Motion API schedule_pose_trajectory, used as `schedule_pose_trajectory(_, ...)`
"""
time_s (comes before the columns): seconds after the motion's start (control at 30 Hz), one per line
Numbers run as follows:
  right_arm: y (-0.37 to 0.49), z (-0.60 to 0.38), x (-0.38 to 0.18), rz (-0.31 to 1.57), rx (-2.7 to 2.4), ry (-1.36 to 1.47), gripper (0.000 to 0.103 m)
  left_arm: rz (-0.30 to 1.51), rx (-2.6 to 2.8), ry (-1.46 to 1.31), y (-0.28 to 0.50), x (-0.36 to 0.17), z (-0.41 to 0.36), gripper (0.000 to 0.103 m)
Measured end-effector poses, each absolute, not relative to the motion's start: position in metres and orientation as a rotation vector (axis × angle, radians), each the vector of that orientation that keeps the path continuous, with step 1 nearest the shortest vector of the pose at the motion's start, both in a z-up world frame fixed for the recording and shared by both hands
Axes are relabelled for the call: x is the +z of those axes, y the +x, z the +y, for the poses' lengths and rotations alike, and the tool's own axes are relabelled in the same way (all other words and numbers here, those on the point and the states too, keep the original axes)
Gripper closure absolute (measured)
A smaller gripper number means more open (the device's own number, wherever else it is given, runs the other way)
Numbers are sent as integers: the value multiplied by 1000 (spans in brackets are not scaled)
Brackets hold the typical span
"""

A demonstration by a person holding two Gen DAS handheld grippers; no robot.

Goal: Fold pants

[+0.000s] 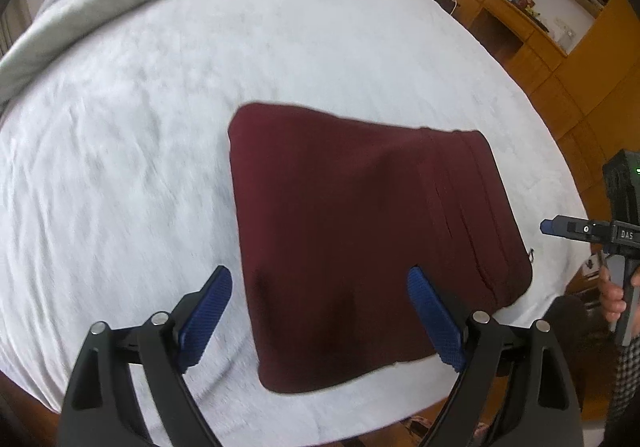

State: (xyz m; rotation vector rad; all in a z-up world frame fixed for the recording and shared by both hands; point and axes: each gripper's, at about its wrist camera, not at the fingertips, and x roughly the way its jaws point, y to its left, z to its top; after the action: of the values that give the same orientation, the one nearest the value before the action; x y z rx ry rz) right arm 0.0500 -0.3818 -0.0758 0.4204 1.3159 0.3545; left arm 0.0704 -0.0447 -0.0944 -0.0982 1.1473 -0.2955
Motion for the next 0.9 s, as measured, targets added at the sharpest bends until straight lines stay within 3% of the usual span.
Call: schedule_pose_trajectory(0.9, 80, -375, -151, 1432, 363, 507, 2, 1227, -302, 24, 110, -137, -60, 7)
